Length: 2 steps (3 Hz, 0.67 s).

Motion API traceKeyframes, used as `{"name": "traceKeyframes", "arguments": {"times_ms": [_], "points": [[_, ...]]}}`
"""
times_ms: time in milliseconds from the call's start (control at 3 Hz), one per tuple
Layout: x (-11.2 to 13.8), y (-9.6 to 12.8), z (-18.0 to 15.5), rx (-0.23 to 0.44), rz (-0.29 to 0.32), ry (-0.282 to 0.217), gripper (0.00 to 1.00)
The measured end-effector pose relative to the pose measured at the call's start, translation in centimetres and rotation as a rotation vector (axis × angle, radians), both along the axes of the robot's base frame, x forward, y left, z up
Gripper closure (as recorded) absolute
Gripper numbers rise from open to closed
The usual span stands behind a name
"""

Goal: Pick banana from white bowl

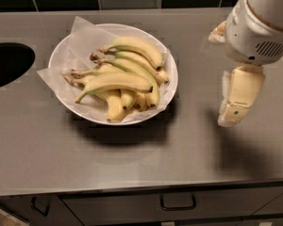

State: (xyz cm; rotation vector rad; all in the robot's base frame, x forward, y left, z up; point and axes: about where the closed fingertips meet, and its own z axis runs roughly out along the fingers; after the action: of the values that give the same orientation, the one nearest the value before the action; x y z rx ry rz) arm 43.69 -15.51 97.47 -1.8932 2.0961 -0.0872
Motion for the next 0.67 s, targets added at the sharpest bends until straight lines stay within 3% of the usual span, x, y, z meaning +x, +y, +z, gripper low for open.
{"name": "traceKeyframes", "arguments": {"times_ms": [333, 667], "points": [[-1.22, 5.48, -0.65, 0.001, 0.102, 0.012, 0.0], [-1.22, 5.49, -0.64, 0.001, 0.102, 0.012, 0.0]]}}
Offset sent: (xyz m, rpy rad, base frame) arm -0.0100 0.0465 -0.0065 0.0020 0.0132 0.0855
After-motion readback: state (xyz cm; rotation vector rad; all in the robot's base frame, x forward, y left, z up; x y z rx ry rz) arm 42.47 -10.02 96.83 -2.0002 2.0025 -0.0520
